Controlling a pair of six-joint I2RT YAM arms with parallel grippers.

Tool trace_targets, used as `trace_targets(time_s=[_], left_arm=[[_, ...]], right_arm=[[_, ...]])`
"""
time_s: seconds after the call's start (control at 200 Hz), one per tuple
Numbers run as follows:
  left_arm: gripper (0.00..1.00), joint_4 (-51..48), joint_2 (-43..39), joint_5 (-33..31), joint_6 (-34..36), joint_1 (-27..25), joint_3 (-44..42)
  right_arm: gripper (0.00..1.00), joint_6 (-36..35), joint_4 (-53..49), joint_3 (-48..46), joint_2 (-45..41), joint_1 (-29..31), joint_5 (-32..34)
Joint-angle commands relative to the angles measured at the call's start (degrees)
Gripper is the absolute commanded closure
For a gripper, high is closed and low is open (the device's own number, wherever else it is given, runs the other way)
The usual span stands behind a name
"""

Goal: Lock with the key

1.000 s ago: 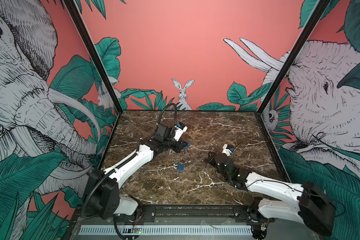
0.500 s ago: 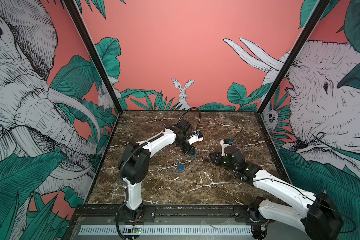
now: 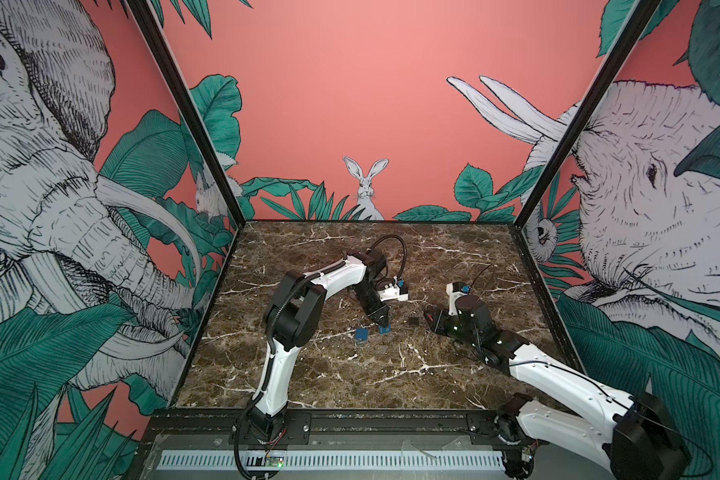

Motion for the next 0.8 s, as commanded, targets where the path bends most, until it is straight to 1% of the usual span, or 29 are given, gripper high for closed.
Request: trace_targets(time_s=[0.0, 0.04, 0.135, 0.275, 0.325, 0.355, 0.395, 0.565, 0.575, 0.59, 0.795], left_arm=[[1.00, -2.7, 0.3, 1.9, 2.6, 0.2, 2.3], [0.99, -2.7, 0.6, 2.2, 2.9, 0.2, 2.9], [0.94, -2.2, 1.7, 2.0, 2.8, 0.4, 4.1], [0.82, -3.4, 3.9, 0.9, 3.0, 0.9, 7.5], [0.80, -3.2, 4.2, 0.8, 2.8, 1.2, 7.9], [0.74, -3.4, 4.4, 0.8, 2.9, 1.4, 8.2], [0.70, -3.2, 4.5, 0.8, 2.7, 1.6, 8.3], [0.69, -4.4, 5.3, 0.8, 3.7, 1.9, 9.4], [0.68, -4.6, 5.4, -0.7, 3.7, 1.9, 9.6], [0.68, -4.6, 5.5, -1.4, 3.6, 1.9, 9.7], [0.68, -5.0, 6.9, -2.9, 4.2, 2.1, 11.0]], right_arm=[[0.72, -0.3, 2.1, -1.1, -1.1, -0.5, -0.3], [0.72, -0.2, 2.4, -1.3, -1.0, -0.6, -0.5], [0.72, -0.1, 2.4, -1.4, -0.7, -0.7, -0.6], [0.72, 0.1, 2.5, -1.8, -1.4, -0.9, -0.1], [0.72, -0.3, 2.1, -1.5, -1.5, -0.9, 0.1], [0.71, -0.4, 1.8, -1.4, -1.6, -1.0, 0.1], [0.71, -0.5, 1.8, -1.4, -1.8, -1.0, 0.2], [0.71, -0.5, 1.9, -1.4, -1.4, -1.4, 0.3], [0.71, -0.5, 2.0, -1.5, -1.4, -1.5, 0.2], [0.71, -0.4, 2.2, -1.6, -1.3, -1.5, 0.1], [0.71, -0.2, 2.6, -1.7, -0.9, -1.6, -0.1]])
